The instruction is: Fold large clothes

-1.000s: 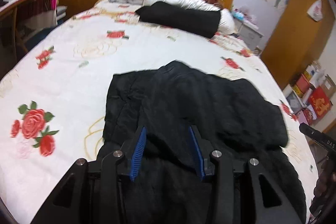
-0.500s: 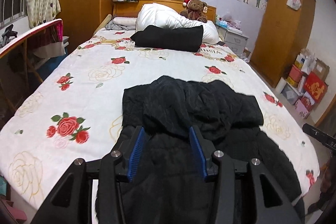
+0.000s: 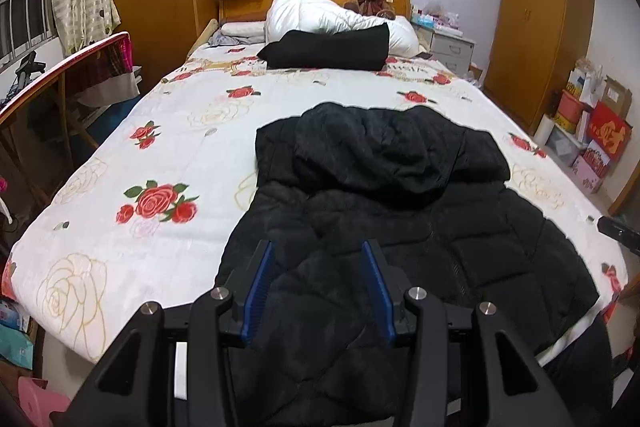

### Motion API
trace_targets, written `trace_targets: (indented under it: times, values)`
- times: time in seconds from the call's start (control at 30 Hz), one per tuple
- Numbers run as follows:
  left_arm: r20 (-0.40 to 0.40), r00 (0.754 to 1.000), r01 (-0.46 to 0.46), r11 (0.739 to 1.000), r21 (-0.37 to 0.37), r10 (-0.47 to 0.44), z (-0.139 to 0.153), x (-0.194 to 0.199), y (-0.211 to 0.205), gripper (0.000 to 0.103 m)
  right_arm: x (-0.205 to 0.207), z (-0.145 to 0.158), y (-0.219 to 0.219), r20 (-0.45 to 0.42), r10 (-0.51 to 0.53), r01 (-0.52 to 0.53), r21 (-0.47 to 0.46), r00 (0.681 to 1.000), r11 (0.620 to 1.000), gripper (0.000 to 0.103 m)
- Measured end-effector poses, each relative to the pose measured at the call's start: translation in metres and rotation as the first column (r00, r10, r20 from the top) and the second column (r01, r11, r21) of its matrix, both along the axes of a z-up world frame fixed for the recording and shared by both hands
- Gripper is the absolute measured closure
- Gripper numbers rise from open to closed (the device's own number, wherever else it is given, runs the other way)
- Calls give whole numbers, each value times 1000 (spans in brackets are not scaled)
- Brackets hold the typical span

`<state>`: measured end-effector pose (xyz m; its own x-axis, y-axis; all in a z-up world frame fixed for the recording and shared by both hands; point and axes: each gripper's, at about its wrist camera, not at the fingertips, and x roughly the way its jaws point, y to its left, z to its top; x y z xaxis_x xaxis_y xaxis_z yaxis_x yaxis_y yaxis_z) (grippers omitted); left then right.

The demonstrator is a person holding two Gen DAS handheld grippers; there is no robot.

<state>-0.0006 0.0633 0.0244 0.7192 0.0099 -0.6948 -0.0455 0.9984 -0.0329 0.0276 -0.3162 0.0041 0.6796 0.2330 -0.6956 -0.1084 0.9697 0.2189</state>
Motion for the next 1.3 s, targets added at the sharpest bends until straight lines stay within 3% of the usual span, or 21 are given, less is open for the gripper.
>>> trace_targets:
  times: [0.07, 0.4, 0.77, 0.87, 1.3]
  values:
    - [-10, 1000, -2, 1000, 9, 2, -6, -3, 0, 56, -3, -8, -7, -17, -13, 13, 6, 1000, 1000, 52]
    - [-59, 998, -28, 999, 21, 30, -33, -6, 16, 55, -3, -35, -29, -91, -59, 61, 23, 994, 998, 51]
    - [-136, 983, -125, 992, 0, 124, -65, -3, 55, 49, -2, -64, -50, -179, -104, 113, 42, 978, 993, 49]
    - [-152, 977, -152, 988, -1, 150, -72, 0, 68, 47, 0, -67, -58, -189, -124, 135, 49, 974, 990, 44]
    - [-239, 963, -157, 982, -104, 128, -102, 4, 80, 43, 4, -90, -64, -273, -87, 130, 145, 958, 981, 42]
